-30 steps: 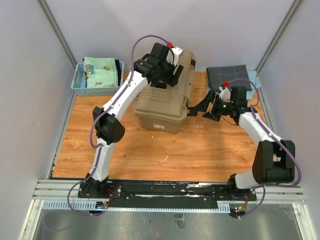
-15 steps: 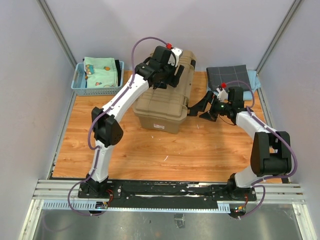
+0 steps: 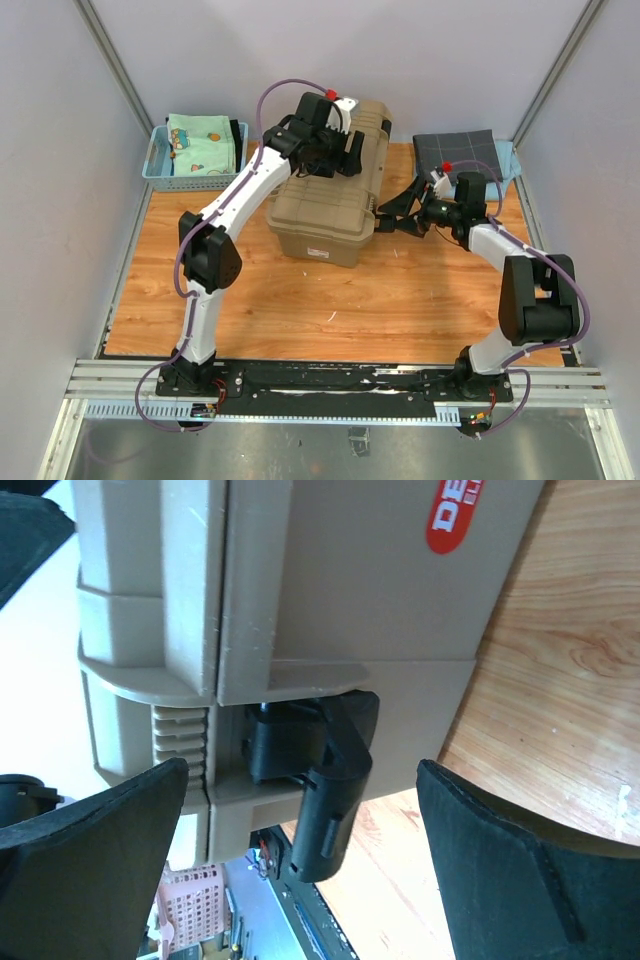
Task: Pack the tool kit
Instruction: Close the toolbox at the center of the board.
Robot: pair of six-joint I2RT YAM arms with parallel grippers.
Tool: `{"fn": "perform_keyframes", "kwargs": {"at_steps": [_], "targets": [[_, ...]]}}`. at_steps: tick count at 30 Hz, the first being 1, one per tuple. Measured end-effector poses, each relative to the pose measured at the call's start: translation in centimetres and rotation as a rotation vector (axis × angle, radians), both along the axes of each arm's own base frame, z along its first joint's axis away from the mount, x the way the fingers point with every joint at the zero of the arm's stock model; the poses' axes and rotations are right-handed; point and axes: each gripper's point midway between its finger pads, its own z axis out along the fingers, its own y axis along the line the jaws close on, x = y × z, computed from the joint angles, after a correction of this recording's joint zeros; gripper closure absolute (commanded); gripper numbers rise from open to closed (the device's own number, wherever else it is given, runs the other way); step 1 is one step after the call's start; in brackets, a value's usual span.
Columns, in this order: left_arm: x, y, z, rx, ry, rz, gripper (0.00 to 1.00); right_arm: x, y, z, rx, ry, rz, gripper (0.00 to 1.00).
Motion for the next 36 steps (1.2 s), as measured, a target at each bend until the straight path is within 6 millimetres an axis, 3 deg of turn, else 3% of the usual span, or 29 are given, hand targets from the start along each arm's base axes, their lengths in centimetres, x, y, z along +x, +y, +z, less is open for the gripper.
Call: {"fn": "perform_keyframes", "kwargs": {"at_steps": [14,26,32,36], "targets": [[-0.1,0.0,0.0,-0.018,0.012,-0.016,0.26,0.8,1.0,3.4,0.123,-0.055,0.024,0.02],[-0.1,0.0,0.1,-0.016,0.015,-0.020,0.26,0.5,1.1,3.8,0.127,-0.055,0.044,0.02],[-0.2,0.0,0.1,-0.016,0.016,-0.021,0.27,-0.6,2.9,6.4,0.154,-0.089,0.101,0.02],[-0.2,0.0,0.1,-0.015,0.017,-0.021,0.27,-1.0,3.0,7.5,0.152,-0.115,0.106,0.02]]}}
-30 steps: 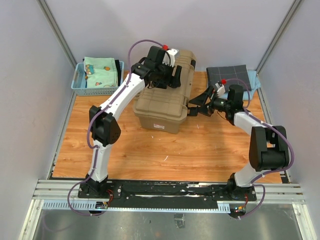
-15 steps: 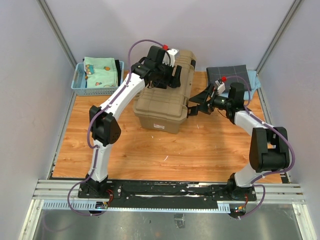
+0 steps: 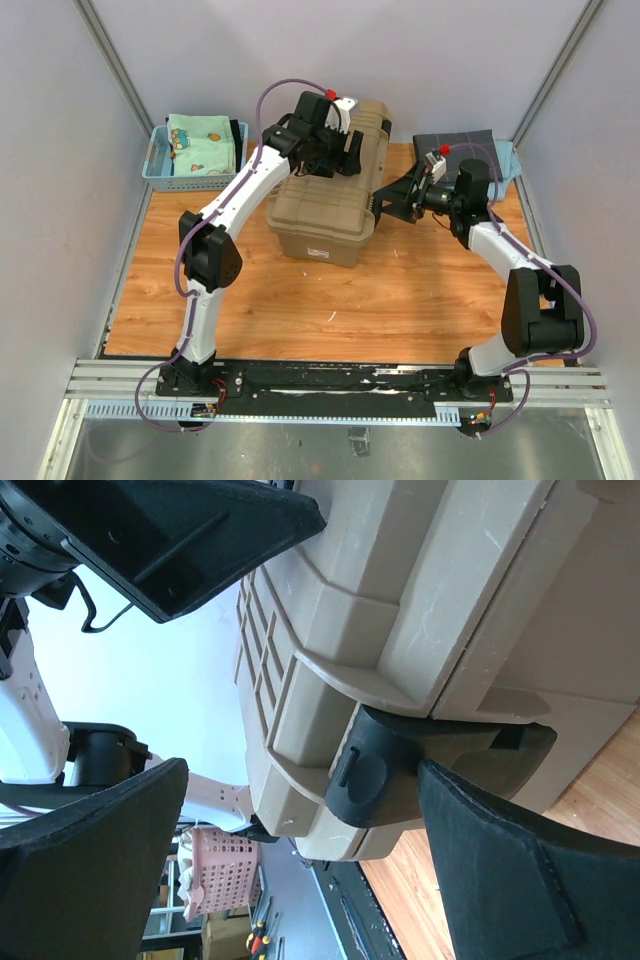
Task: Pack the tool kit
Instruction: Close the toolbox at the center of the board.
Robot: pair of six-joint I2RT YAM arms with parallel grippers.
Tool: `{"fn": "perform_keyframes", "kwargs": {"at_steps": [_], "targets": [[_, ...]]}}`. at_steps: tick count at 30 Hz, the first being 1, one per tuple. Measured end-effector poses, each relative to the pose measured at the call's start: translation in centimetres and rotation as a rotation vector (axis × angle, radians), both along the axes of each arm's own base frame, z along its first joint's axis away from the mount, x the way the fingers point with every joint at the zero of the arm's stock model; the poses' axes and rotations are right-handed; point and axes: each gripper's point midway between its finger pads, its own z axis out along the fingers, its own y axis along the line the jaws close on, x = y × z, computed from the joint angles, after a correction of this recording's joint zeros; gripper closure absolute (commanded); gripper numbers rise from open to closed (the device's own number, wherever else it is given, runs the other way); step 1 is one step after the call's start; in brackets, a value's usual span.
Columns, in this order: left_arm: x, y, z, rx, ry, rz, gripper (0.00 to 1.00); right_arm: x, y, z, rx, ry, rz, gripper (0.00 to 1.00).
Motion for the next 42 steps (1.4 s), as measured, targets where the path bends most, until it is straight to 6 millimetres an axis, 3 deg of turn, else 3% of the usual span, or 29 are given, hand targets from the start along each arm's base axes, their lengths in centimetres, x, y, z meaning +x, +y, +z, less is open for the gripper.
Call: {"fn": "perform_keyframes", "kwargs": {"at_steps": [8,15,42], "targets": [[0.0,0.0,0.0,0.000,0.000,-0.003,0.27,-0.2,0.1,-0.8,-0.021,0.028,-0.004,0.02],[0.0,0.0,0.0,0.001,0.001,-0.008,0.27,-0.9,0.8,-5.2,-0.066,0.150,0.031,0.01],[-0.1,0.0,0.0,0.004,-0.004,-0.016,0.27,-0.6,0.3,-6.0,-0.051,0.142,0.050,0.02]]}}
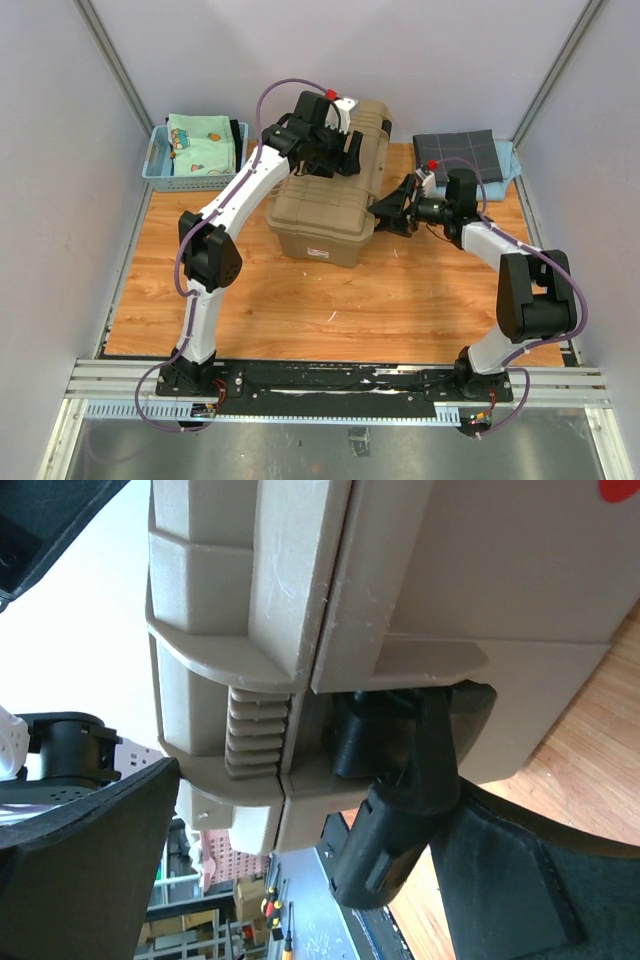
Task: Pack the tool kit
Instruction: Close the toolbox at the center of the board.
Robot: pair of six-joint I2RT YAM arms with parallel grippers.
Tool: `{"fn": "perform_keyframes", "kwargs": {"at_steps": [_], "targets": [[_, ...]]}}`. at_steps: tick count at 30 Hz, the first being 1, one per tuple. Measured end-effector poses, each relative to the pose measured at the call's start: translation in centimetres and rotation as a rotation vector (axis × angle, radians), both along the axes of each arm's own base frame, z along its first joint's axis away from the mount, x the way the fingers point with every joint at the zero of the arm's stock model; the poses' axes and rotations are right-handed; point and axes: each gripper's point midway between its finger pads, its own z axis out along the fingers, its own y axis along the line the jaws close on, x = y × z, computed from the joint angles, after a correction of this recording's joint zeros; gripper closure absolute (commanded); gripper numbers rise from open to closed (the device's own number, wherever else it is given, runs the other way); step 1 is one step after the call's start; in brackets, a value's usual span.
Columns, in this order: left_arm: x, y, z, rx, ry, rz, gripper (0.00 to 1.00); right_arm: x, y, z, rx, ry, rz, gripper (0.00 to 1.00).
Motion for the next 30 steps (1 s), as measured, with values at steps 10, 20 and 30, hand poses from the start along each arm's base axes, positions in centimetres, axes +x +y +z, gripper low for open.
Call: {"fn": "perform_keyframes", "kwargs": {"at_steps": [10,20,30], "targets": [[0.0,0.1,0.0,0.003,-0.004,-0.004,0.27,0.5,-4.5,-4.7,-0.166,0.079,-0.206,0.02],[-0.1,0.0,0.0,0.003,-0.005,-0.008,0.27,2.1,-3.7,-4.3,-0.080,0.031,-0.162,0.02],[-0.1,0.0,0.0,0.004,-0.005,-0.009,0.27,2.6,-2.4,-5.7,0.042,0.076,-0.097,0.02]]}}
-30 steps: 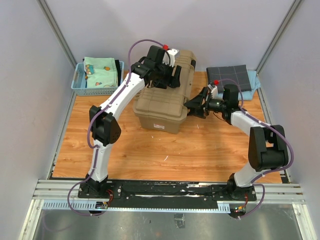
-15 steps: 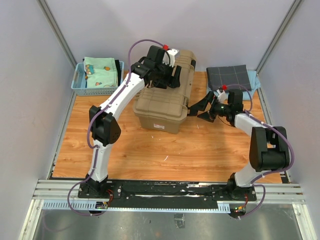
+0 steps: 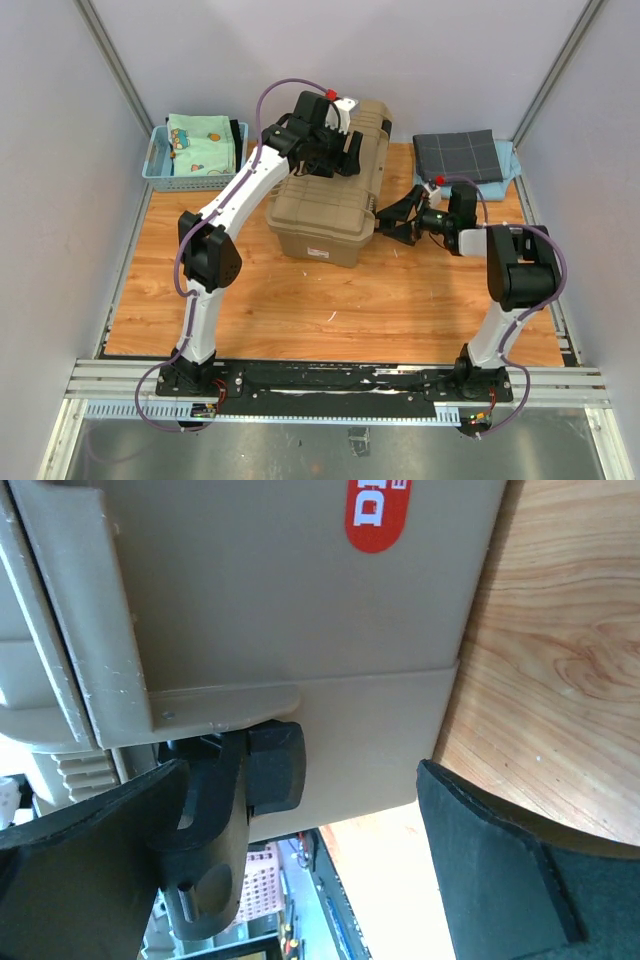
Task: Pack the tool kit
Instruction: Close the toolbox at the center of the board.
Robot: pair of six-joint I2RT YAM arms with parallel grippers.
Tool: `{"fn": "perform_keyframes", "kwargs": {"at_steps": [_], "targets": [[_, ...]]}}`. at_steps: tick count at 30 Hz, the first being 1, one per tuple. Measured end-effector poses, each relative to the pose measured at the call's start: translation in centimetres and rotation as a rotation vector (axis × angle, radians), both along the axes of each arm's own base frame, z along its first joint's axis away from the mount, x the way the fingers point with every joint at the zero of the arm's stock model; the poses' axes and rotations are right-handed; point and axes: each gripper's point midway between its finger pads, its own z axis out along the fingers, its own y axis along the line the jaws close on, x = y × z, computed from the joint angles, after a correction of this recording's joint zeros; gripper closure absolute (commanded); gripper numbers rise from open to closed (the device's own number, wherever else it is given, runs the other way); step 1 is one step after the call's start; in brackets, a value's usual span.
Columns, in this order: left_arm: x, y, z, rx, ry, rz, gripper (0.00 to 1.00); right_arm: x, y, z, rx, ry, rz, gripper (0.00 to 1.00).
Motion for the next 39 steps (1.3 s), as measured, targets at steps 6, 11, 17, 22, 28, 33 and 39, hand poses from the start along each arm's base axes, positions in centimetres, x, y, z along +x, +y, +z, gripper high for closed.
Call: {"fn": "perform_keyframes", "kwargs": {"at_steps": [6,11,17,22,28,33,39], "targets": [[0.0,0.0,0.0,0.002,-0.001,-0.002,0.27,0.9,1.1,0.9,0.173,-0.004,0.009,0.01],[0.0,0.0,0.0,0.002,-0.001,-0.003,0.27,-0.1,2.8,1.2,0.269,0.031,0.058,0.02],[0.0,0.0,0.0,0.002,-0.001,-0.003,0.27,-0.6,3.3,2.1,0.271,0.038,0.053,0.01],[0.0,0.0,0.0,0.002,-0.001,-0.003,0.27,-0.7,3.2,2.3,0.256,0.061,0.044,0.01],[0.0,0.0,0.0,0.002,-0.001,-0.003,0.28,-0.9,3.2,2.5,0.245,0.103,0.032,0.02],[0.0,0.0,0.0,0.002,-0.001,-0.003,0.28,-0.8,3.1,2.6,0.245,0.128,0.022,0.01],[0.0,0.0,0.0,0.002,-0.001,-0.003,0.28,-0.8,3.1,2.7,0.258,0.136,0.005,0.02]]}}
